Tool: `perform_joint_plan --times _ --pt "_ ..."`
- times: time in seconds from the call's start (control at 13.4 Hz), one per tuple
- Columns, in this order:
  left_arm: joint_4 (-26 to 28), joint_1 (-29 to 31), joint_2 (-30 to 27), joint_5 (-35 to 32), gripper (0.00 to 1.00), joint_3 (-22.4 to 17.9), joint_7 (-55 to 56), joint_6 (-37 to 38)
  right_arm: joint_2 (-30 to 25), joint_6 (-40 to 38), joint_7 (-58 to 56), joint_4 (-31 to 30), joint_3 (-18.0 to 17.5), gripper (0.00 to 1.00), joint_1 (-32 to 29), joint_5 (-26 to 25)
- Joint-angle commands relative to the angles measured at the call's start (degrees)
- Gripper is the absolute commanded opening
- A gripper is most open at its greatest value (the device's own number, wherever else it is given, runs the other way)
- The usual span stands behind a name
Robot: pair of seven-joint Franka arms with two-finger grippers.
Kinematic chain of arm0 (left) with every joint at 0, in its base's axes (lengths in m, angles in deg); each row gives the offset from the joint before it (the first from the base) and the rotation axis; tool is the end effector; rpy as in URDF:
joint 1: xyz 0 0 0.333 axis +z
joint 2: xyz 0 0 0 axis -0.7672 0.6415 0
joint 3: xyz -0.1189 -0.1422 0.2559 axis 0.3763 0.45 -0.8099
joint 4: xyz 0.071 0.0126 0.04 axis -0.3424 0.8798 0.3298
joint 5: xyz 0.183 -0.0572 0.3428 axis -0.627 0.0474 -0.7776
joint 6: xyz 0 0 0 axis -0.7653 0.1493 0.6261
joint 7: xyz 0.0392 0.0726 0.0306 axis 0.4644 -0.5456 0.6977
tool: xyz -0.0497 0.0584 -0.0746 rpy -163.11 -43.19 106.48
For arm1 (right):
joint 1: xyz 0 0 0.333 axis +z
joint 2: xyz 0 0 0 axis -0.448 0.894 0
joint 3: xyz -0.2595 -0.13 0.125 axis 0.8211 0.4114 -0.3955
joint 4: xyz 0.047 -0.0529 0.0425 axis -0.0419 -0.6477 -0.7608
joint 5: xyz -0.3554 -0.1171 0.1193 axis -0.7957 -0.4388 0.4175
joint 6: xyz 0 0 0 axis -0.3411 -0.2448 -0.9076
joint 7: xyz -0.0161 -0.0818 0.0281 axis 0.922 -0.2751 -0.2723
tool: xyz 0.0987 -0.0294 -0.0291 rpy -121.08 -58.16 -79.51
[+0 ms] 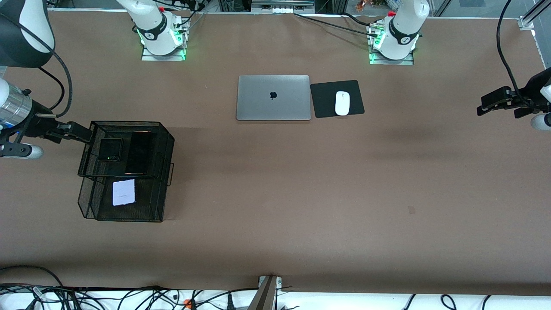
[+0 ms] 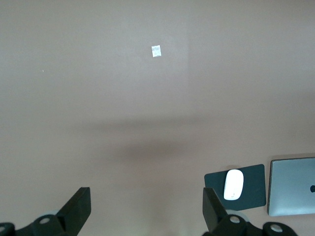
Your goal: Place phones with both arms
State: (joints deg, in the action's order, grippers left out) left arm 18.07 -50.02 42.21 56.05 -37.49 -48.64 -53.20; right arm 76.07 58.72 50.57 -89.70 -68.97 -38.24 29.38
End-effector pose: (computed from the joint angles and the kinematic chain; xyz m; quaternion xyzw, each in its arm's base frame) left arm 0.5764 0.0261 0.6064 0.9983 -0.0149 -0.0496 0.0258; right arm 0.6139 0.0049 0.5315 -0.9983 0.0571 -0.0062 0.0109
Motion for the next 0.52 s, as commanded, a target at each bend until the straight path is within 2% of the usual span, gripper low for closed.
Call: perform_joint_plan --times 0.0,0.45 --pt "-0.04 0.09 -0.40 -1.33 1.00 0.38 -1.06 -0.70 -1.20 -0.08 1.26 -2.47 -1.02 0.99 -1.73 -1.62" --pt "0.13 0.10 -0.14 -0.80 1.00 0.29 -0.97 -0.70 0.21 -0.25 1.78 -1.59 -0.66 1.00 -1.20 -1.35"
